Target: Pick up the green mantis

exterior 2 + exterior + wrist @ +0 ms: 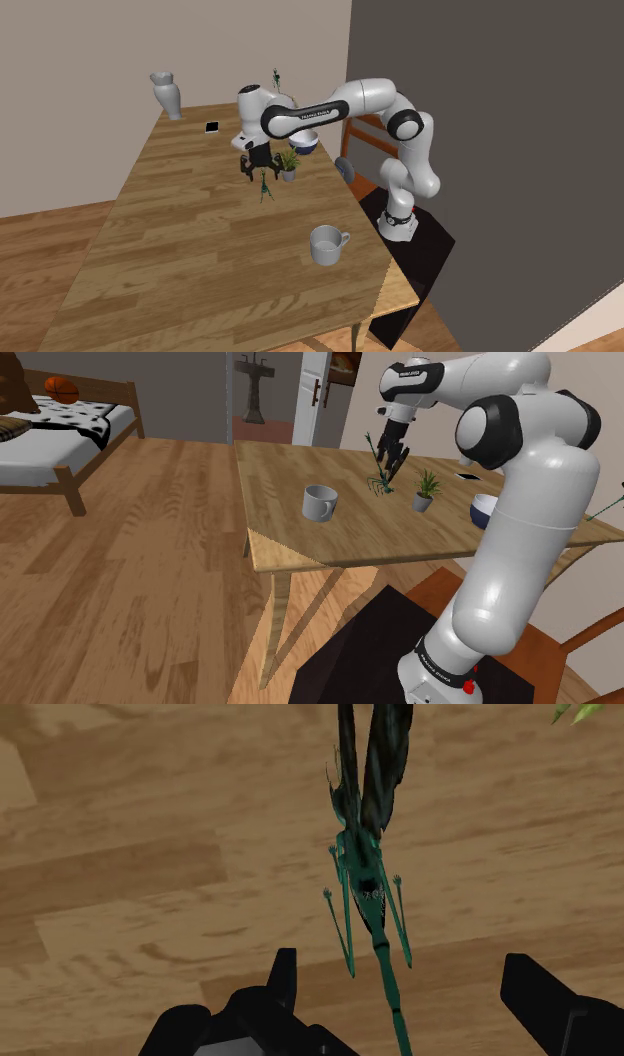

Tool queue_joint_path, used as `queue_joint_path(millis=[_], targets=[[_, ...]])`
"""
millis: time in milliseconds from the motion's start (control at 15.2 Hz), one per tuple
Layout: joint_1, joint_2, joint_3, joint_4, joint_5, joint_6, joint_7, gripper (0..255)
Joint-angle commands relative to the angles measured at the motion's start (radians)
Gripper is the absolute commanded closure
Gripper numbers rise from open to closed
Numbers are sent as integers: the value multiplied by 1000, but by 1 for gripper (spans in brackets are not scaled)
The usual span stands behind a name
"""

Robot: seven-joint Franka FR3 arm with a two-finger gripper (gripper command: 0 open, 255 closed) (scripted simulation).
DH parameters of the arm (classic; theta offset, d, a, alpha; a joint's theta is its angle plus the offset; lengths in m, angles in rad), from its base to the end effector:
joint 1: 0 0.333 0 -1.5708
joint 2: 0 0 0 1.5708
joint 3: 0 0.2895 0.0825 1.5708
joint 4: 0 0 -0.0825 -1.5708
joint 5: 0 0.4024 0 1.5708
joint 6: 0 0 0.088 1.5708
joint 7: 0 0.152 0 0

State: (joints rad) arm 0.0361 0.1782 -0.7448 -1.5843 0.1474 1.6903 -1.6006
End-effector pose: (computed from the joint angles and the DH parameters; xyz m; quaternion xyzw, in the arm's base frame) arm 0.4940 -0.3669 0.4763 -0.9048 -0.4254 -0.0068 0.0164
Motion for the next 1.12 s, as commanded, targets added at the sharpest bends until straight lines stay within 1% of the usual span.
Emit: queue_joint_path(millis=[0,330,462,528,1056], targets=[[-6,13,1,-9,10,19,-17,0],[-1,13,4,-85,12,94,-21,0],[-1,13,4,-85,12,94,-21,0],[0,12,4,-84,12,93,-21,255],[0,11,4,-85,11,93,-20,255]])
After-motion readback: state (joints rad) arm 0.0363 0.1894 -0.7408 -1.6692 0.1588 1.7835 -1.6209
